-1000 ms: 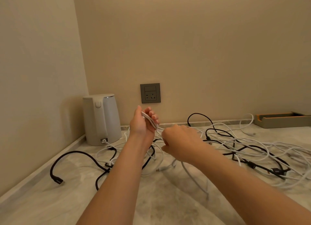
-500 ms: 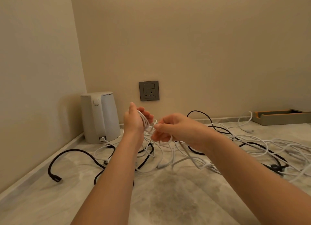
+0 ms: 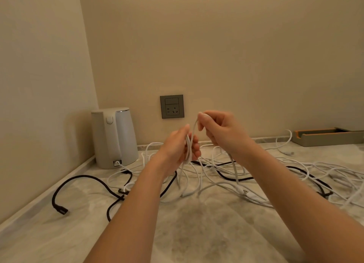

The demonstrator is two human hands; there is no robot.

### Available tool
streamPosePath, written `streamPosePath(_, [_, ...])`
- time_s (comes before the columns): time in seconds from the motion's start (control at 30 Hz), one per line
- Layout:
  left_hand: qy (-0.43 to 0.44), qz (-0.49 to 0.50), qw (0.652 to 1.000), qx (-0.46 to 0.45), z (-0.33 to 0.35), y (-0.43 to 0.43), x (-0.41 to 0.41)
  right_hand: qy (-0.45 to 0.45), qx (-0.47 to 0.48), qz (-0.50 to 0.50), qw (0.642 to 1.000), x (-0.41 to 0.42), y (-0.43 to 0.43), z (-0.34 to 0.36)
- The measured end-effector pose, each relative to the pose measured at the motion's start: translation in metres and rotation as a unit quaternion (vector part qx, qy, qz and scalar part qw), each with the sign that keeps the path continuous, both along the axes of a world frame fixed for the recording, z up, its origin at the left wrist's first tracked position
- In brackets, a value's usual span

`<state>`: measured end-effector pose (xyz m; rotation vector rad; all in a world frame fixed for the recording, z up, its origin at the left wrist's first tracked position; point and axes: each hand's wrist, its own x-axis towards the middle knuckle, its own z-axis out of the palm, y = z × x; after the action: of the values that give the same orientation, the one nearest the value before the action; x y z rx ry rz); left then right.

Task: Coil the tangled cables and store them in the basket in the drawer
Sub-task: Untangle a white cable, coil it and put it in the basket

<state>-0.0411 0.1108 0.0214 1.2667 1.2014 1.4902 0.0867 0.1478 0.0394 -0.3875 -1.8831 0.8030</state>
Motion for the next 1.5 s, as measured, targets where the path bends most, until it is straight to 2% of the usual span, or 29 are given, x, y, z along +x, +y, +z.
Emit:
streamPosePath(0.17, [-0.014,-0.138,0.989,-0.054,0.0,-0.005,0.013,0.015,0.019,-0.043,0.999,-0.001,0.012,-0.008])
streamPosePath(0.3, [-0.032,-0.21,0.976,-0.057,0.0,-0.005,0.018,0.014,-0.014,-0.05,0.999,0.0,0.017,-0.014])
streamPosePath(0.5, [-0.04,-0.217,0.975,-0.026,-0.003,-0.002,0.018,-0.041,-0.144,-0.019,0.989,0.001,0.028,-0.022])
streamPosePath(0.6, [-0.061,-0.201,0.978,0.005,-0.002,-0.003,0.017,-0.099,-0.178,-0.01,0.979,-0.002,0.036,-0.029])
streamPosePath(0.73, [-0.166,-0.186,0.968,0.036,0.003,-0.005,0.013,-0.265,-0.081,-0.045,0.96,-0.016,0.032,-0.044])
streamPosePath(0.87, [-0.246,-0.139,0.957,0.062,0.006,-0.007,0.006,-0.448,0.042,-0.086,0.889,-0.024,0.013,-0.046])
streamPosePath(1.0, [-0.32,-0.059,0.941,0.096,0.01,-0.006,-0.009,-0.528,0.157,-0.127,0.825,-0.023,-0.014,-0.031])
streamPosePath(1.07, [-0.354,-0.019,0.928,0.111,0.011,-0.005,-0.02,-0.535,0.2,-0.135,0.81,-0.021,-0.027,-0.026])
streamPosePath(1.17, [-0.36,0.028,0.926,0.114,0.009,-0.003,-0.03,-0.503,0.253,-0.159,0.811,-0.018,-0.038,-0.018])
streamPosePath(1.37, [-0.266,0.096,0.953,0.11,0.004,0.003,-0.023,-0.436,0.283,-0.205,0.829,-0.005,-0.037,-0.001])
streamPosePath(1.5, [-0.167,0.165,0.964,0.121,0.002,0.004,-0.024,-0.356,0.293,-0.207,0.863,0.001,-0.036,0.007])
